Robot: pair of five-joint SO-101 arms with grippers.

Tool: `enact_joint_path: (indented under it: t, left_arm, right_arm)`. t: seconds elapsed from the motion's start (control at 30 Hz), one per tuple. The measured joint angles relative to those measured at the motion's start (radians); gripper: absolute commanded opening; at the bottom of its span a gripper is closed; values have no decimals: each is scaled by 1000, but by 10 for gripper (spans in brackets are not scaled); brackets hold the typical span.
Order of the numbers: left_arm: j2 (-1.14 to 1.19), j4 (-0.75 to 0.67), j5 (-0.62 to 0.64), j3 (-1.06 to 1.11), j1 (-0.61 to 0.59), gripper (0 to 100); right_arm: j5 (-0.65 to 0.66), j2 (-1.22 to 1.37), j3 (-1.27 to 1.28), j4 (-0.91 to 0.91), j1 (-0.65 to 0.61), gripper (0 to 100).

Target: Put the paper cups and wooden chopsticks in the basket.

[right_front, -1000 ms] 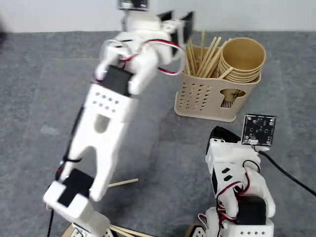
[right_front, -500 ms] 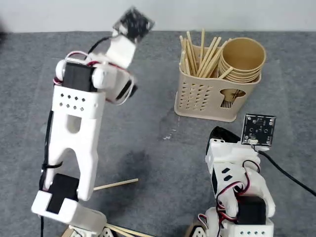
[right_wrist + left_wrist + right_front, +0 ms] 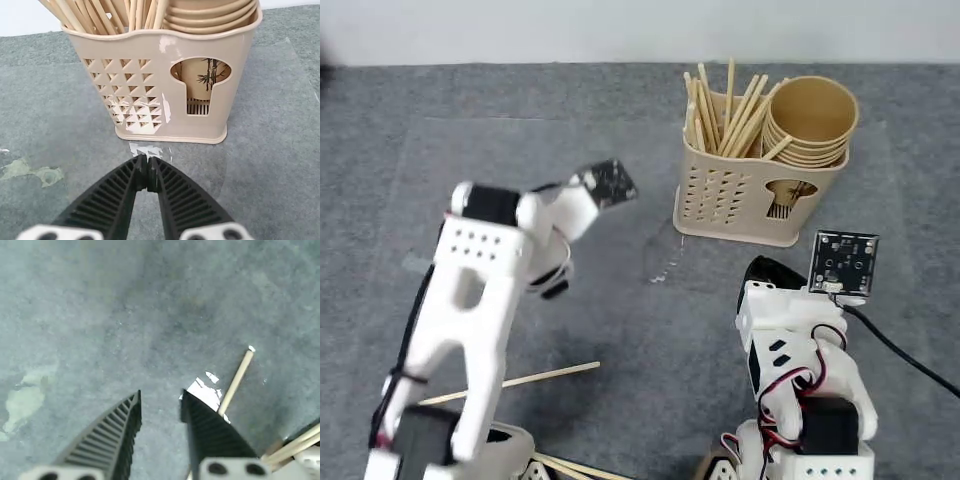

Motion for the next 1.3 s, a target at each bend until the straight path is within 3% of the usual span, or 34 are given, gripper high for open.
enact_joint_path:
  t: [0.23, 0.43, 0.63, 0.97, 1.3]
  left_arm:
    - [-193, -244, 0, 454, 74, 229]
    - [-206, -453, -2, 715, 150, 228]
    - [-120, -512, -2, 721, 157, 220]
    - [130, -466, -5, 588, 207, 14]
    - [195, -443, 0, 531, 245, 11]
  right_arm:
    - [0, 0, 0, 0, 0, 11]
    - [0, 0, 0, 0, 0, 11]
    - [0, 0, 0, 0, 0, 11]
    - [0, 0, 0, 0, 0, 11]
    - [0, 0, 0, 0, 0, 11]
